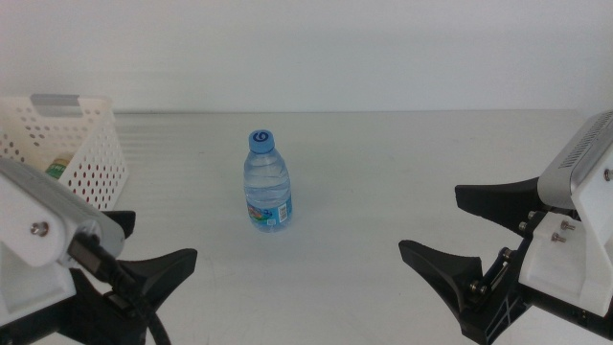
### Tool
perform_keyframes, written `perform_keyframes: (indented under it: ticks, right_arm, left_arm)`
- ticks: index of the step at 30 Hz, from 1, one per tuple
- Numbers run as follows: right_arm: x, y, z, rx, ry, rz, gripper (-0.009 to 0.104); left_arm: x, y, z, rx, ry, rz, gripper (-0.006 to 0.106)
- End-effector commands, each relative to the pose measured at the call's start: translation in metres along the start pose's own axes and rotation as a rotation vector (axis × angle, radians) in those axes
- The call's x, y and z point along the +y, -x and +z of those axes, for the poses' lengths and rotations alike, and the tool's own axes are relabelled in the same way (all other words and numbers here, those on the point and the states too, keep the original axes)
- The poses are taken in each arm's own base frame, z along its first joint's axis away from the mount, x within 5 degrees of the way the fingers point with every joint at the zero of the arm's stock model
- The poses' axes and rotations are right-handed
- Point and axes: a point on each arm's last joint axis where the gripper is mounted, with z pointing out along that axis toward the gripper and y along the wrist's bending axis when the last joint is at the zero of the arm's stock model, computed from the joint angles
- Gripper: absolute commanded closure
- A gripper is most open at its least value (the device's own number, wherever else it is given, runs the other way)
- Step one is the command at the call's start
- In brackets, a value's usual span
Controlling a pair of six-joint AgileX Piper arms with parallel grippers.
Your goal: Use arms to grab the bottles and put them into the dustbin to the left of the table.
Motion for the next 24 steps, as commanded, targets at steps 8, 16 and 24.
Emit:
perform_keyframes:
  ticks: [8,16,24]
  right_arm:
    - [-0.001,0.018,-0.004,-0.108,-0.003,-0.014,0.011]
    - [-0.001,0.018,-0.004,-0.108,-0.003,-0.014,0.011]
    - [-0.001,0.018,-0.004,-0.108,-0.003,-0.014,0.011]
  left_arm:
    - [0.002,0.019,-0.005,-0.144,0.023,0.042,0.027]
    - [0.002,0.031,-0.007,-0.277,0.028,0.014,0.027]
    - [0.008,0.037,0.012,-0.308,0.062,0.025,0.027]
